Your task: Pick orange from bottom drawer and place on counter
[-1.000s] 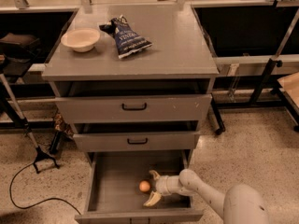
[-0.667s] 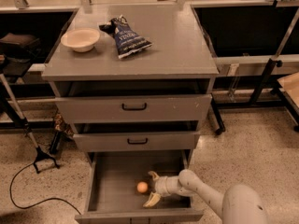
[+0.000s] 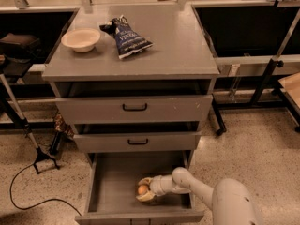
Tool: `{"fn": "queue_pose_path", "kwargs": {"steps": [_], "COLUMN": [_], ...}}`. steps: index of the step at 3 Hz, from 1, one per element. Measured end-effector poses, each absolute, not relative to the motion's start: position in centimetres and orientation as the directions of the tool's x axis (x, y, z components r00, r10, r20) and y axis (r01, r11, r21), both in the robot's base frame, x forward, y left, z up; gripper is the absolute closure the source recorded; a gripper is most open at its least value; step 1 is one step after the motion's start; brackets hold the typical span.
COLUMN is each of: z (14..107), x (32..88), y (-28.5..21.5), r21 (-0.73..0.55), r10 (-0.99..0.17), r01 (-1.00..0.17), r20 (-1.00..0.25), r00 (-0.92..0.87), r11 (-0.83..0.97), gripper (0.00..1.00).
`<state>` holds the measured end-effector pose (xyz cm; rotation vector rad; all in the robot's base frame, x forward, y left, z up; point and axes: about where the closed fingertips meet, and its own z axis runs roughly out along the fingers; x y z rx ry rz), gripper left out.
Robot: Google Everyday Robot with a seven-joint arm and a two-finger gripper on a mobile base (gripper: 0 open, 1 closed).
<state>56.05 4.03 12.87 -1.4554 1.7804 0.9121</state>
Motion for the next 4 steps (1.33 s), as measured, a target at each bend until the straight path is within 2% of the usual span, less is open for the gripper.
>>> {"fn": "queue_pose_path", "kwargs": {"steps": [2, 3, 4], "z": [12.8, 16.2, 21.1], "x": [56.9, 57.7, 57.2], "y": [4.5, 2.7, 0.8], "r21": [0.123, 0.098, 0.072], "r10": [-0.54, -0.517, -0.501], "r01": [-0.979, -0.973, -0.971], "r20": [-0.819, -0.834, -0.847], "r00": [-0.193, -0.194, -0.179], "r11": [0.163, 0.207, 0.226], "gripper": [0.9, 1.0, 1.0]}}
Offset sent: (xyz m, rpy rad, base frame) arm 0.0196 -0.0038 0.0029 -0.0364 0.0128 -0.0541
